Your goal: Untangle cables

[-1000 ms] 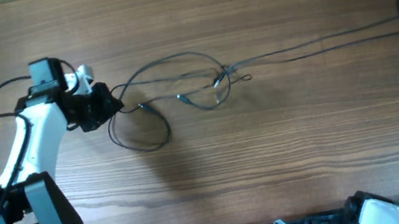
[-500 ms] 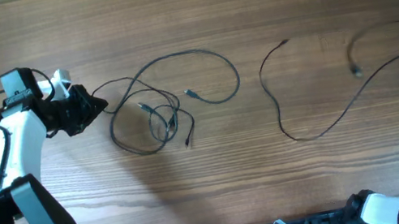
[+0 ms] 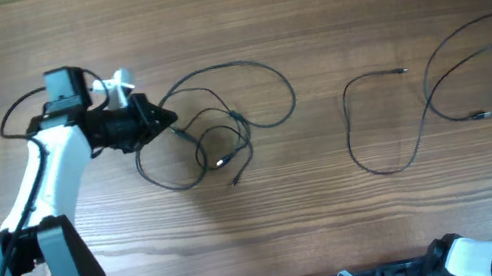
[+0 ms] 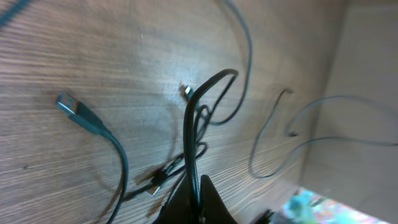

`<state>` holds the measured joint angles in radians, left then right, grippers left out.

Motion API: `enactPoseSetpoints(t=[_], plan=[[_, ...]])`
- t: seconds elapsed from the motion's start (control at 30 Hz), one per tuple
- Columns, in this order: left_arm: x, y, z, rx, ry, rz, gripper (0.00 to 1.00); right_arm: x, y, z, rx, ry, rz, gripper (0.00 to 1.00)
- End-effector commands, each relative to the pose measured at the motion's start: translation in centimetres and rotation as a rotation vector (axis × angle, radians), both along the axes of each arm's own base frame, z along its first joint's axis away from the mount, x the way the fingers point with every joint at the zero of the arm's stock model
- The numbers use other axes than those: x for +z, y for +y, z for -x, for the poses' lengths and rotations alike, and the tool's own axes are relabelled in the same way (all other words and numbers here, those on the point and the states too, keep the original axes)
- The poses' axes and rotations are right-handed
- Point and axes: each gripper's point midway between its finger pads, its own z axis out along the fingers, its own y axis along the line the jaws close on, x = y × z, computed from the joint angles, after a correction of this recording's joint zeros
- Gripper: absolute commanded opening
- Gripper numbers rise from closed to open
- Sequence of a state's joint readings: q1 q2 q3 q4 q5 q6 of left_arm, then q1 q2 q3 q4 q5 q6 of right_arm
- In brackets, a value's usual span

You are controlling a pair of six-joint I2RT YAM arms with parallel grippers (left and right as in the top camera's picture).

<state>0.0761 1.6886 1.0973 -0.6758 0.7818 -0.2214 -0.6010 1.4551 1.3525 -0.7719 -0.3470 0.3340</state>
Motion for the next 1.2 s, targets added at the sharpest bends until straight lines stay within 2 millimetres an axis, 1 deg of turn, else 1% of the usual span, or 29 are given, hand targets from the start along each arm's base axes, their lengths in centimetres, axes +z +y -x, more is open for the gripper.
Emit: enactPoseSetpoints(t=[0.0,0.03,0.13,0.17,0.2,0.23,0.27,0.33,0.4,0.43,0.47,0.5,0.57,0.6,0.63,0.67,0.7,0.73,0.77,0.8,0.87,0.97,1.03,1.17], plan=[[-0.7,-1.4,0.9,-0.056,-0.007,-0.12,0.04,2.7,-1.0,-2.2,0.048,-0.129,0.088,0.04],[-0.9,-2.1,1.3,-0.078,0.003,-0.128,0.04,4.4,-1.9,-3.0,0.001,-0.194,0.112,0.04],[-1.5,-2.7,2.1,-0.104,0.026,-0.173,0.04,7.8,-3.9,-3.5,-0.112,-0.299,0.171,0.05],[-1.7,-2.7,2.4,-0.106,0.036,-0.188,0.04,9.4,-4.8,-3.4,-0.161,-0.337,0.213,0.05],[-1.8,-2.8,2.6,-0.11,0.043,-0.198,0.04,10.3,-5.5,-2.9,-0.203,-0.349,0.256,0.05],[-1.9,-2.8,2.7,-0.113,0.049,-0.203,0.04,10.8,-6.3,-2.4,-0.248,-0.345,0.291,0.05],[-1.9,-2.8,2.8,-0.113,0.052,-0.203,0.04,10.9,-7.1,-1.6,-0.303,-0.325,0.327,0.05],[-1.9,-2.8,2.8,-0.113,0.052,-0.203,0.04,10.3,-8.4,0.0,-0.394,-0.259,0.37,0.05],[-1.9,-2.8,2.7,-0.113,0.051,-0.203,0.04,8.9,-9.2,1.4,-0.455,-0.172,0.388,0.05],[-1.9,-2.8,2.8,-0.113,0.051,-0.203,0.04,7.6,-9.3,1.7,-0.456,-0.122,0.377,0.05],[-1.9,-2.8,2.8,-0.113,0.051,-0.203,0.04,6.7,-9.1,1.8,-0.45,-0.092,0.363,0.05],[-1.9,-2.8,2.7,-0.113,0.051,-0.203,0.04,5.7,-9.0,1.8,-0.441,-0.06,0.347,0.05],[-1.9,-2.8,2.8,-0.113,0.052,-0.203,0.04,3.9,-7.9,1.5,-0.387,-0.019,0.284,0.06],[-1.9,-2.8,2.8,-0.113,0.052,-0.203,0.04,3.3,-6.9,0.9,-0.33,-0.021,0.241,0.09],[-1.9,-2.8,2.8,-0.113,0.052,-0.203,0.04,3.0,-5.5,-0.2,-0.228,-0.042,0.203,0.11],[-1.9,-2.8,2.8,-0.113,0.052,-0.203,0.04,2.9,-3.7,-1.4,-0.111,-0.081,0.152,0.19],[-1.9,-2.8,2.8,-0.113,0.051,-0.203,0.04,3.0,-2.1,-2.2,-0.011,-0.116,0.111,0.3],[-1.9,-2.8,2.8,-0.113,0.051,-0.203,0.04,3.0,-0.9,-2.7,0.063,-0.139,0.082,0.43],[-1.9,-2.8,2.8,-0.113,0.051,-0.203,0.04,2.9,-0.1,-2.8,0.098,-0.148,0.048,0.54],[-1.9,-2.8,2.8,-0.113,0.051,-0.203,0.04,2.7,0.4,-2.8,0.117,-0.147,0.022,0.6],[-1.9,-2.8,2.8,-0.113,0.052,-0.203,0.04,2.2,1.1,-2.4,0.126,-0.121,-0.007,0.64],[-1.9,-2.8,2.8,-0.113,0.051,-0.203,0.04,1.2,2.0,-1.7,0.14,-0.072,-0.036,0.65],[-1.9,-2.8,2.8,-0.113,0.051,-0.203,0.04,0.1,2.9,-0.8,0.173,-0.02,-0.048,0.65],[-1.9,-2.8,2.8,-0.113,0.051,-0.203,0.04,-3.4,3.5,1.7,0.13,0.15,-0.07,0.65]])
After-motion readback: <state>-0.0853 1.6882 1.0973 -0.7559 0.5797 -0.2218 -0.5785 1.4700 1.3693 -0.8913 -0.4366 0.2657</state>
